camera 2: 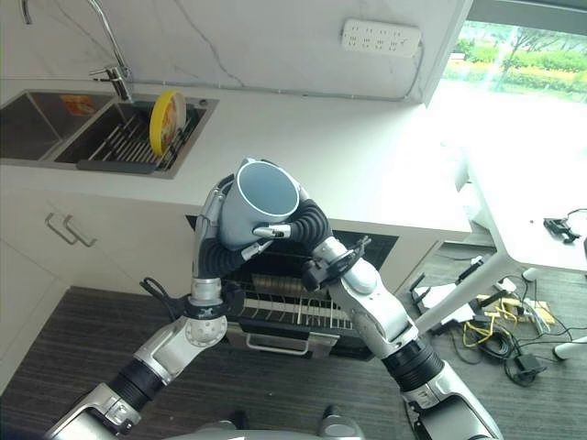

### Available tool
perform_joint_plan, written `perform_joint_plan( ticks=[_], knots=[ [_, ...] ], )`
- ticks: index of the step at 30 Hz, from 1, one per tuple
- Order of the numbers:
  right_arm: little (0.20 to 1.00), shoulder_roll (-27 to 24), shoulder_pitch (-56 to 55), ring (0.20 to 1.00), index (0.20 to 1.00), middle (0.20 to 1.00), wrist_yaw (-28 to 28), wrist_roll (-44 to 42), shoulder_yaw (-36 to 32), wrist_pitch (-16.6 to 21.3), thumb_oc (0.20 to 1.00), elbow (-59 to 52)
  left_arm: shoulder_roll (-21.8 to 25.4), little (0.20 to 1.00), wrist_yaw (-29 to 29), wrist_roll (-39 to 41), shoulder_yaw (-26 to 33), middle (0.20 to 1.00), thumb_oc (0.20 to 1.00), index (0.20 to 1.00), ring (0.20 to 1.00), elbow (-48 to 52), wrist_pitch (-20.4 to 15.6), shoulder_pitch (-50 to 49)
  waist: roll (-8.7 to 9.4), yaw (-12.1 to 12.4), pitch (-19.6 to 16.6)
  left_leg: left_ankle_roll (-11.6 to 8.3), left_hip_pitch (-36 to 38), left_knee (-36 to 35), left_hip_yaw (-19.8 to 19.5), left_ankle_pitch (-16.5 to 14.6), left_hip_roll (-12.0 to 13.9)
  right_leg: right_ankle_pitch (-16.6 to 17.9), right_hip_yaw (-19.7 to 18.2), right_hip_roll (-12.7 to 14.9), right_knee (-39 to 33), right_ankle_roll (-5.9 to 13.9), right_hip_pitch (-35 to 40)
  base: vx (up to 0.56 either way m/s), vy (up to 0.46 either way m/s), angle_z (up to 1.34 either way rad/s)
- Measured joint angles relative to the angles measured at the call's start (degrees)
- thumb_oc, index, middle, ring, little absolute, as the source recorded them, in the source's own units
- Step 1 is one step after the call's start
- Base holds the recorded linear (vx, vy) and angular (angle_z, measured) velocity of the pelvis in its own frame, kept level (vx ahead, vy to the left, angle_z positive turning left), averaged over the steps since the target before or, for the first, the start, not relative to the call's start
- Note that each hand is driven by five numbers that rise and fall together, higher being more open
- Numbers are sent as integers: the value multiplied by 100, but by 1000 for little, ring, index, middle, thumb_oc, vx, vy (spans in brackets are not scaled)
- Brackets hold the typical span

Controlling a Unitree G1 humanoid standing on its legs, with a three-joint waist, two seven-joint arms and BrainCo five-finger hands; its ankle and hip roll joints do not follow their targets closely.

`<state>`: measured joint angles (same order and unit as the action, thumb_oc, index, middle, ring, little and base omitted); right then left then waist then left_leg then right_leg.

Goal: Place the dishes in the dishwasher.

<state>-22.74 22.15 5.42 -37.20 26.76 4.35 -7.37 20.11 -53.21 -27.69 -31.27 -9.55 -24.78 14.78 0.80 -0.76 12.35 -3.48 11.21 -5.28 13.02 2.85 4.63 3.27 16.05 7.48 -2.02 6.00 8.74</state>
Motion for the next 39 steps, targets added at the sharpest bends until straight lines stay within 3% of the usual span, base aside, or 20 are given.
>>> perform_joint_plan(
  ticks=[14, 18, 19, 27, 33, 39],
  knots=[
    [200, -25, 191, 200, 200, 200, -31, 4, 21, 39, 200, 14, -14, 200, -130, 2, -14, 200, 200, 200, 200, 11, -84, 1, -32, 142, -2, -2, -4, 0, -17, 2, -1, 0, 16, 0, -3, 0, 8, 0, 0, 0],
    [200, -25, 191, 200, 200, 200, -163, 15, 75, 215, 200, 14, -14, 200, -129, 1, -16, 200, 200, 200, 200, 11, -85, 65, -32, 141, -2, -2, -7, 0, -23, 3, -2, 0, 18, 0, -4, 0, 9, 0, 0, 0],
    [200, -24, 191, 200, 200, 200, -217, 26, 92, 265, 200, 13, -13, 1000, -121, 1, -18, 1000, 1000, 1000, 1000, 10, -77, 77, -32, 137, -2, -2, -6, 0, -23, 3, -2, 0, 19, 0, -5, 0, 8, 0, 0, 0],
    [200, -5, 138, 200, 200, 200, -913, 232, -16, 876, 200, 15, 20, 1000, 264, -4, -218, 1000, 1000, 1000, 1000, -69, 64, 72, -84, 103, -18, -2, 9, -1, -18, 2, 0, -1, 21, 3, -7, -1, 31, 21, 35, 0],
    [200, 42, -568, 200, 200, 200, -1348, 172, -1272, 1515, 200, 17, 119, 1000, 390, 124, -111, 1000, 1000, 1000, 1000, -217, 321, -205, -118, -3, -24, 0, -4, -2, -13, 2, 12, -2, 19, 12, -20, 0, 40, 0, 0, 0],
    [200, 39, -1263, 200, 200, 200, -1305, -3, -1588, 1809, 200, 21, 109, 1000, 241, 186, 241, 1000, 1000, 1000, 1000, -297, 497, -628, -229, -247, -29, 2, 4, -4, 10, 0, 24, 0, 5, 1, -43, -2, 54, 39, 17, -1]
  ],
)
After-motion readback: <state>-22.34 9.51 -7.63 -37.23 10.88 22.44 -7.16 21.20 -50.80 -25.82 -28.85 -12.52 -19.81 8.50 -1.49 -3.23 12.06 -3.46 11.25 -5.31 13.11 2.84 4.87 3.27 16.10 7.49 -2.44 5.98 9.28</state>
